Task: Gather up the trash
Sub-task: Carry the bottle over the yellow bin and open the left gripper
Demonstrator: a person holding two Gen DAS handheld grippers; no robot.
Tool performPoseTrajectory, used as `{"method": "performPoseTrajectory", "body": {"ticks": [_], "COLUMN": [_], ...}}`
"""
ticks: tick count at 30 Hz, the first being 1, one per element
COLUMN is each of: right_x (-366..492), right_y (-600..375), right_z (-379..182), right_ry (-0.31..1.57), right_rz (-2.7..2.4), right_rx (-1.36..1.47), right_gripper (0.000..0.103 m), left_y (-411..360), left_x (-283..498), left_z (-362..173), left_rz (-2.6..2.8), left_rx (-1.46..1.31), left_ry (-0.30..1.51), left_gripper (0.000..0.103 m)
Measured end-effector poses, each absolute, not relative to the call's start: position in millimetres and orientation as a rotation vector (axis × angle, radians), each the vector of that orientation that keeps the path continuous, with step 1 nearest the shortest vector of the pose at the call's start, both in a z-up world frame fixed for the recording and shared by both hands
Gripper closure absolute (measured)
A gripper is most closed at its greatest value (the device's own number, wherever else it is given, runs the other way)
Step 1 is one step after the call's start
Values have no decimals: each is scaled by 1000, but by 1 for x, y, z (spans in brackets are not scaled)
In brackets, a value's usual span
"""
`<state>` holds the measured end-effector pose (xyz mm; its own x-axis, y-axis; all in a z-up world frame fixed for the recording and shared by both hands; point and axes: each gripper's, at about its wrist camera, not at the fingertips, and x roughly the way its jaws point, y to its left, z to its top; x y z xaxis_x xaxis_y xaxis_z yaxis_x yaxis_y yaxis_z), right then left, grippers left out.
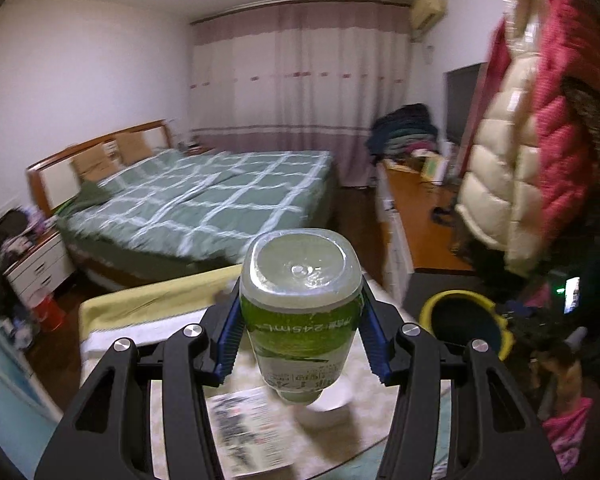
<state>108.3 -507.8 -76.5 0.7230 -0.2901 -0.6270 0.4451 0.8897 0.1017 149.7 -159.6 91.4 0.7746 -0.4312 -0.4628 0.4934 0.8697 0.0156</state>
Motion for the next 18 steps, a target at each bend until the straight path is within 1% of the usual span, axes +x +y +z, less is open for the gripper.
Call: {"method": "performPoseTrajectory", "body": {"ticks": [4,7,11,18], "right_x": [94,81,63,45], "right_y": [-520,-531,-547,-568], "right_z": [-77,-77,-78,-87], "right_ry": [632,626,613,611], "right_rz": [-435,-458,-484,-516], "right_rx": [266,273,301,336], "right_gripper": [65,65,65,65], "left_y": [-219,-269,-346,-450], "left_x": [141,140,142,153], "left_z": [93,82,54,-7], "left_rz": [-628,-721,-819,-895], "left_rx": [165,189,230,294], "left_ry": [472,497,545,631], "left_gripper": [51,51,51,51]}}
